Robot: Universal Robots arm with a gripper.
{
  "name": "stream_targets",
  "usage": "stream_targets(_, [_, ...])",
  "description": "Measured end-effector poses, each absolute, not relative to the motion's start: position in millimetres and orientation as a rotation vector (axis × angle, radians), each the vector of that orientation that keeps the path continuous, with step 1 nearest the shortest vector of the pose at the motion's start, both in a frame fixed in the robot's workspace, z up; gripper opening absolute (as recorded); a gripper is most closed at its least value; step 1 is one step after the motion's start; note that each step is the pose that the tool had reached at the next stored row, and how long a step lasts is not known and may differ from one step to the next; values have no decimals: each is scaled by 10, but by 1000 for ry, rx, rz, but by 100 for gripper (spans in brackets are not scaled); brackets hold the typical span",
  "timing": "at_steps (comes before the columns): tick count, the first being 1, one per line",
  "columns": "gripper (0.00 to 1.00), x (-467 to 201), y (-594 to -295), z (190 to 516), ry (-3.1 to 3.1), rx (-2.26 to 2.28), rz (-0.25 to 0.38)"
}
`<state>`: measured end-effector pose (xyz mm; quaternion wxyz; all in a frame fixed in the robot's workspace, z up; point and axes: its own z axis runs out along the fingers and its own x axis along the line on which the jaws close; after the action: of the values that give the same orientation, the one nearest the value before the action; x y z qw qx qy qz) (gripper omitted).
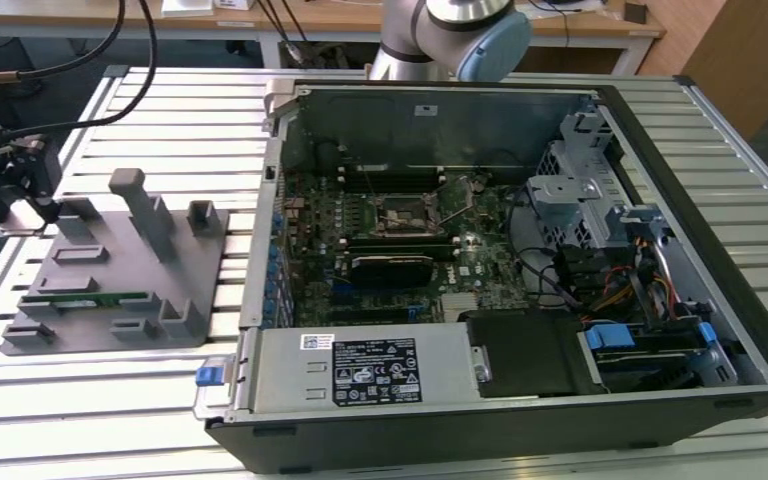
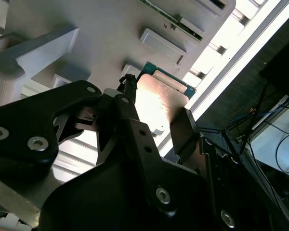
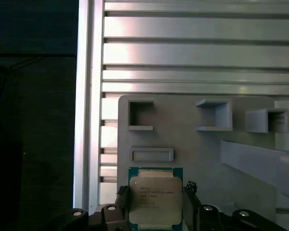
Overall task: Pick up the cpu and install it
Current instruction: 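Pick up the cpu and move it towards the insertion slot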
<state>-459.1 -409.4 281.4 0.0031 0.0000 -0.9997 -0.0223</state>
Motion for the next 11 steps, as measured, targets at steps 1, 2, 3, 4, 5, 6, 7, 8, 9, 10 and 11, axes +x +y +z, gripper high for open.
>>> stream_targets(1, [53, -4591, -4094, 2825, -3135, 0, -70])
stream_targets(2, [53, -4591, -4094, 2837, -3135, 0, -70])
stream_targets(3, [53, -4591, -4094, 2853, -3135, 0, -70])
stream_targets(4, [53, -4591, -4094, 2875, -3135, 0, -70])
stream_targets(5, [53, -4591, -4094, 2899, -3135, 0, -70])
stream_targets(6, [53, -4591, -4094, 2924, -3135, 0, -70])
stream_targets(7, [53, -4591, -4094, 2947, -3135, 0, -70])
stream_targets(8, [53, -4591, -4094, 2971, -3135, 0, -70])
stream_targets(9, [53, -4591, -4093, 2995, -3135, 0, -70])
stream_targets(10, [53, -4591, -4093, 3019, -3135, 0, -70])
stream_targets(11, [53, -4591, -4093, 3048, -3135, 0, -70])
